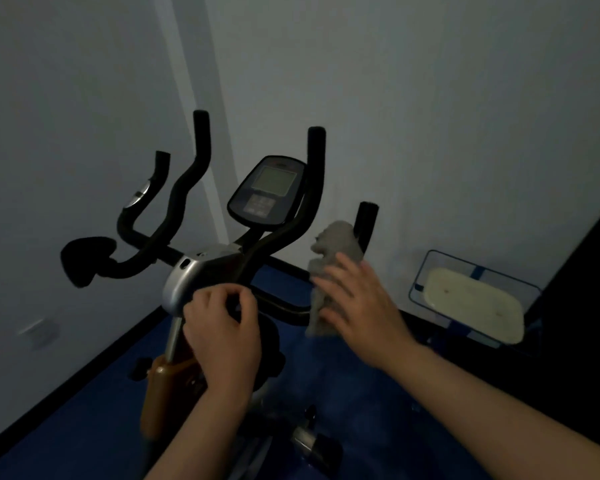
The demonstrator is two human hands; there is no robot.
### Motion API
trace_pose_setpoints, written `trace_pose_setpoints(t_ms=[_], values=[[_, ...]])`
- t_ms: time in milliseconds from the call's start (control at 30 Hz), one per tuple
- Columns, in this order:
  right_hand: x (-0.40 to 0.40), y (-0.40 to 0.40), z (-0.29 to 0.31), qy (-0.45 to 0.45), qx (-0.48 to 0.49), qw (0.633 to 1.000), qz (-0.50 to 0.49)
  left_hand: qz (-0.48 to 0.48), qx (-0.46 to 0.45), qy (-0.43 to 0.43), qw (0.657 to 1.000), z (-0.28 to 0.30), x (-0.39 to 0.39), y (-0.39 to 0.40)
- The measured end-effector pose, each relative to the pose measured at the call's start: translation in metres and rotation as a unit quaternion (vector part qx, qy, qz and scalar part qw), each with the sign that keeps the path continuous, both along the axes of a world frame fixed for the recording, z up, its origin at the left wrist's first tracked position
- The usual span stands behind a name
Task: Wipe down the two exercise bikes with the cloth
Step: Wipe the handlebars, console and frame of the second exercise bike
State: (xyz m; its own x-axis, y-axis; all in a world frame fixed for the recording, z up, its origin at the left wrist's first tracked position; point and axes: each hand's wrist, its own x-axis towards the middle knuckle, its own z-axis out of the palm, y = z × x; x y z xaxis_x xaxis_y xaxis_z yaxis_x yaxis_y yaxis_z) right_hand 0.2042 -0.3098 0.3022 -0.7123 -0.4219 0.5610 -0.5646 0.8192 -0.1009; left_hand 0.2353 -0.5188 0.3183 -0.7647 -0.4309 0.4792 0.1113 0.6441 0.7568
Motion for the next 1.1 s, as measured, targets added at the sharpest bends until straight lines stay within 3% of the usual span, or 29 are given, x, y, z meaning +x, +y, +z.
trace_pose_setpoints(t_ms=[67,167,233,367,567,700,833,1000,1100], values=[[0.004,-0.005,-0.003,0.005,0.008,0.999,-0.031,-0.065,-0.033,0.009,0.997,0.017,-0.011,0.01],[0.003,-0.013,0.001,-0.049,-0.138,0.979,-0.141,-0.134,-0.032,0.008,0.99,0.028,-0.026,0.027],[0.011,-0.034,-0.005,-0.12,-0.271,0.939,-0.175,-0.16,-0.031,-0.007,0.987,0.022,-0.032,0.035],[0.022,-0.064,-0.013,-0.27,-0.502,0.808,-0.148,-0.141,-0.006,-0.039,0.989,0.011,-0.036,0.035],[-0.054,-0.037,0.026,-0.233,-0.632,0.72,-0.167,-0.109,-0.041,-0.068,0.991,0.011,-0.035,0.037],[-0.042,-0.049,0.011,-0.2,-0.601,0.759,-0.151,-0.097,-0.037,-0.073,0.992,0.011,-0.035,0.036],[-0.085,-0.019,0.036,-0.137,-0.614,0.766,-0.127,-0.08,-0.044,-0.081,0.993,0.01,-0.034,0.036],[-0.088,-0.012,0.034,-0.023,-0.509,0.857,-0.072,-0.069,-0.039,-0.092,0.993,0.011,-0.035,0.037],[-0.104,0.013,0.045,0.034,-0.352,0.935,-0.038,-0.056,-0.043,-0.1,0.993,0.01,-0.036,0.038]])
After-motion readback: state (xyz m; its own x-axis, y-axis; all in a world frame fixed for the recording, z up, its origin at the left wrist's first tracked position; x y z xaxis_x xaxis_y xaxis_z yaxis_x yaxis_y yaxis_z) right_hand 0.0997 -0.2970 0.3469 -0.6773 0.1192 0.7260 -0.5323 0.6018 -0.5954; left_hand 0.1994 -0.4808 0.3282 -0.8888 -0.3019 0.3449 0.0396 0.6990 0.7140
